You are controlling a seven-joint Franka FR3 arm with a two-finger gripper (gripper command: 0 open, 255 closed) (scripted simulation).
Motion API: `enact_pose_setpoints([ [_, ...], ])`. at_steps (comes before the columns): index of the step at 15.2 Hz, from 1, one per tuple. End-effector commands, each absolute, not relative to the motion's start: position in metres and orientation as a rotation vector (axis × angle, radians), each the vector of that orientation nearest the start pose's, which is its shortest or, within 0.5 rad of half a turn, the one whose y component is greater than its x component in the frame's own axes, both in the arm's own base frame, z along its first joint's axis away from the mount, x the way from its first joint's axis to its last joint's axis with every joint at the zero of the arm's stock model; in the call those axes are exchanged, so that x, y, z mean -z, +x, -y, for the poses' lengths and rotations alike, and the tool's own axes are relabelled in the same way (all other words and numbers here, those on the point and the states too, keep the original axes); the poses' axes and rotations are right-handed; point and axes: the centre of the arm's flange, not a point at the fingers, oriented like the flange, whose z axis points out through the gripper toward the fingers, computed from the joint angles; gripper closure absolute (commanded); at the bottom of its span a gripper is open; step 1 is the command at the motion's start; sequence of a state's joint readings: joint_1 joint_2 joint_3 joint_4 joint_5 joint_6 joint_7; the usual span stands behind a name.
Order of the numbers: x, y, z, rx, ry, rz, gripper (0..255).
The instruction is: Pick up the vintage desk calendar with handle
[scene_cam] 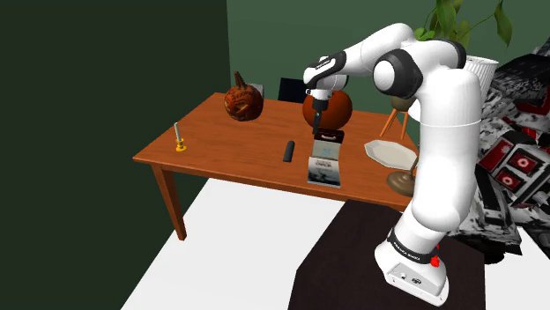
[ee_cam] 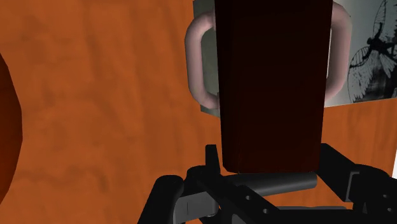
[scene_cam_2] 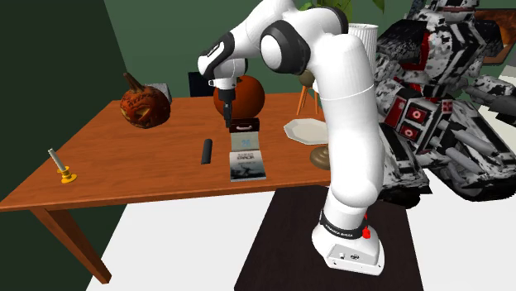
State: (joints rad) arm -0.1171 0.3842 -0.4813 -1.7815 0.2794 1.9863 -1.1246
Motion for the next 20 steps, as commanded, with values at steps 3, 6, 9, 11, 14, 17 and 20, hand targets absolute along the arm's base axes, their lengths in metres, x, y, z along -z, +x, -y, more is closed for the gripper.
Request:
enact_pose_setpoints([
  [3, -0.350, 0.540, 0.320, -0.045, -2.933, 0.617, 255],
  [6, -0.366, 0.540, 0.320, -0.045, -2.933, 0.617, 255],
  [9, -0.382, 0.540, 0.320, -0.045, -2.933, 0.617, 255],
  [11, -0.392, 0.540, 0.320, -0.045, -2.933, 0.617, 255],
  [14, -0.408, 0.540, 0.320, -0.045, -2.933, 0.617, 255],
  [17, -0.424, 0.540, 0.320, -0.045, -2.933, 0.617, 255],
  [20, -0.430, 0.540, 0.320, -0.045, -2.933, 0.617, 255],
])
